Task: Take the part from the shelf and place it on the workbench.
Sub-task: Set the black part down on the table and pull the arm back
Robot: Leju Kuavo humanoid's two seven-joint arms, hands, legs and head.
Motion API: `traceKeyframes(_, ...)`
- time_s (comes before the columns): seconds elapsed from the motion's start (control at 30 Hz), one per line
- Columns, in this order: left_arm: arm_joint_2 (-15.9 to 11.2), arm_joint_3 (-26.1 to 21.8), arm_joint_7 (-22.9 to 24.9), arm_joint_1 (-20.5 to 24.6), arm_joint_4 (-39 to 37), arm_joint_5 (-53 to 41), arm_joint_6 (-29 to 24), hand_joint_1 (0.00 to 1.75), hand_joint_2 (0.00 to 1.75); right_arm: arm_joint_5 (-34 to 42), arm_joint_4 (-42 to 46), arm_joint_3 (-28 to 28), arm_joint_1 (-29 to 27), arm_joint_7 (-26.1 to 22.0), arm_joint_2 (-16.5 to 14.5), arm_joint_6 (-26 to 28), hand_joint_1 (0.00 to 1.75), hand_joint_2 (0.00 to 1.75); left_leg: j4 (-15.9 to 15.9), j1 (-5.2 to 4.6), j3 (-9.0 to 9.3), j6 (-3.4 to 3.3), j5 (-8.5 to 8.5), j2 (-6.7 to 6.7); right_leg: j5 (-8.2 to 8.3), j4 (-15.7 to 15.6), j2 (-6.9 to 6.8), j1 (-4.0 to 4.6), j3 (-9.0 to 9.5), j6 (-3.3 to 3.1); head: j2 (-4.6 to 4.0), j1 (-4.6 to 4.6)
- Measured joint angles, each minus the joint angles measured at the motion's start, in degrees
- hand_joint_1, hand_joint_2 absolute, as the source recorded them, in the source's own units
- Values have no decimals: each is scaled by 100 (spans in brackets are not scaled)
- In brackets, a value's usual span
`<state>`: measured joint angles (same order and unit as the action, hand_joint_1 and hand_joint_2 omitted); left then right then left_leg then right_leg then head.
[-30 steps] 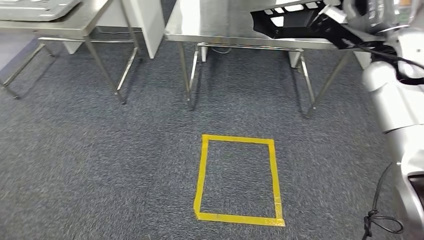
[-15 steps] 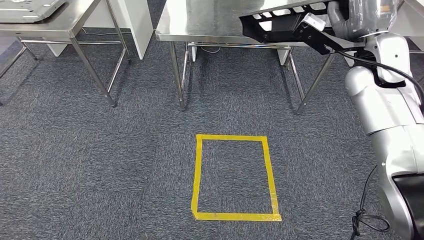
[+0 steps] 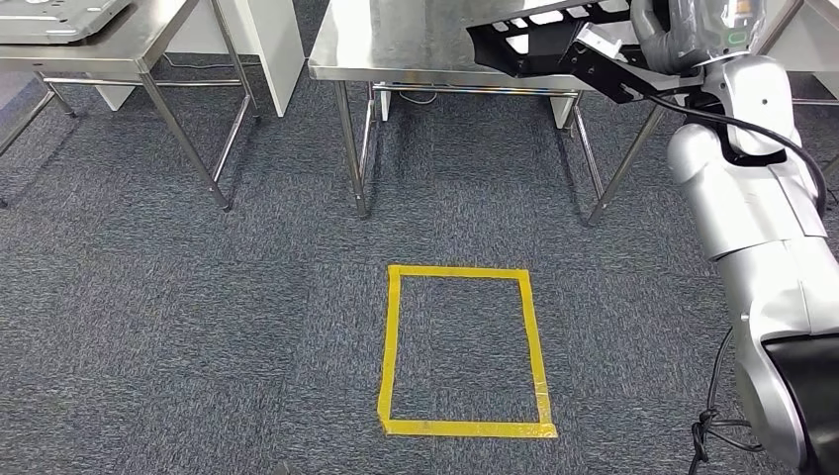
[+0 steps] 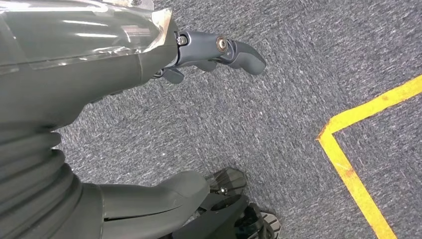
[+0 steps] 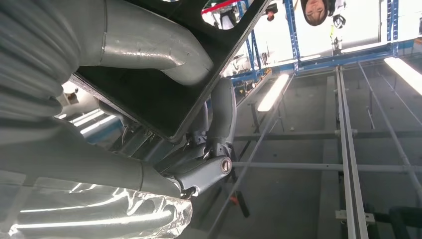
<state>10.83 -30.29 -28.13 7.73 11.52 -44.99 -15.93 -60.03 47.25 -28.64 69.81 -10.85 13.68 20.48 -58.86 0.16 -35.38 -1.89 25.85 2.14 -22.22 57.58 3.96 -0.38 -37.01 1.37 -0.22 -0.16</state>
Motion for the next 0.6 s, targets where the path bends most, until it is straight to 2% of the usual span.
traceKeyframes(0.6,-5,-7,31,-18,0,-1,50,0,175,-147,-85,61,23,-16,-50,29,175,175,1,7,0,2,-1,-1,0,2,0,4,0,0,0,1)
